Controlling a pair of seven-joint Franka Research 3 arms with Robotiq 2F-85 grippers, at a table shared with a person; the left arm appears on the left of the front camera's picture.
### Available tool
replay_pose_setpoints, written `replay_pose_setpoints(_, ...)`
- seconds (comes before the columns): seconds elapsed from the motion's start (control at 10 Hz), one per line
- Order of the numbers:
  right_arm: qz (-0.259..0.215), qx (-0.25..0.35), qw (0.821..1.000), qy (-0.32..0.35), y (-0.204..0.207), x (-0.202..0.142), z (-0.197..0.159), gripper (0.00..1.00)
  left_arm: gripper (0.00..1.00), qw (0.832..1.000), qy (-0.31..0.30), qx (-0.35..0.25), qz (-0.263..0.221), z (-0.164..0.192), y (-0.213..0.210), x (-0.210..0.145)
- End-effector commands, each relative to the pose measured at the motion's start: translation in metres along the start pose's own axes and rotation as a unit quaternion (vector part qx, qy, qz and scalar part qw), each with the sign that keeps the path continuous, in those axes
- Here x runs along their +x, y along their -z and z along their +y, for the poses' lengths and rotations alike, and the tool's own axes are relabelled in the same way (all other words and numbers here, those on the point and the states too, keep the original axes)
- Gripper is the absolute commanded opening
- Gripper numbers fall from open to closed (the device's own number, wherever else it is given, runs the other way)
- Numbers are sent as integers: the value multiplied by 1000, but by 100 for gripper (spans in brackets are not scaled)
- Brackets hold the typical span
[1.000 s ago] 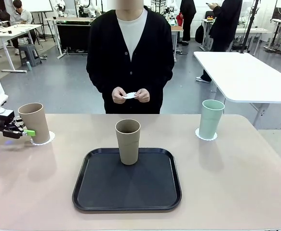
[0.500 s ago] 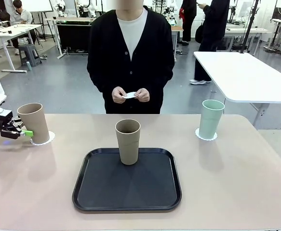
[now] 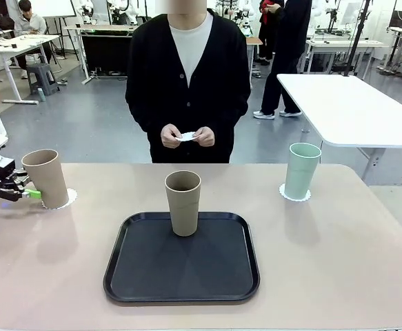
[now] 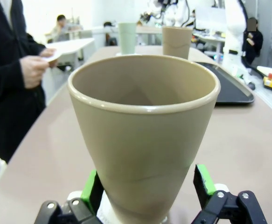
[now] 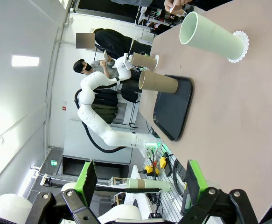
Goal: Place coasters on the table and set cups on them.
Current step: Take one Reusable plastic cup from the Flat Tray and place it on a coaster set by the human.
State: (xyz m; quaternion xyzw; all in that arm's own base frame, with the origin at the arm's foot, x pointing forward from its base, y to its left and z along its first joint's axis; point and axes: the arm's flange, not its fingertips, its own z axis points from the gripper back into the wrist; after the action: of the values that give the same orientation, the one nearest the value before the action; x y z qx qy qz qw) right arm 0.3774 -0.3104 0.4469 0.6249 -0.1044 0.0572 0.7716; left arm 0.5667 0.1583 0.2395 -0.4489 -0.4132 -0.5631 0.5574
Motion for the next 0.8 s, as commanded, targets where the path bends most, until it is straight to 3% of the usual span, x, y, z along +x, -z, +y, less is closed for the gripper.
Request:
replay_pose_setpoints(0.0,1,-2,1000,0,0,0,2,100,100,1000,-11,-13,11,1,-6,-3)
replay_pose_setpoints(0.7,1,-2,1000,0,0,0,2,100,100,999,0,6,33,3,-8,-5)
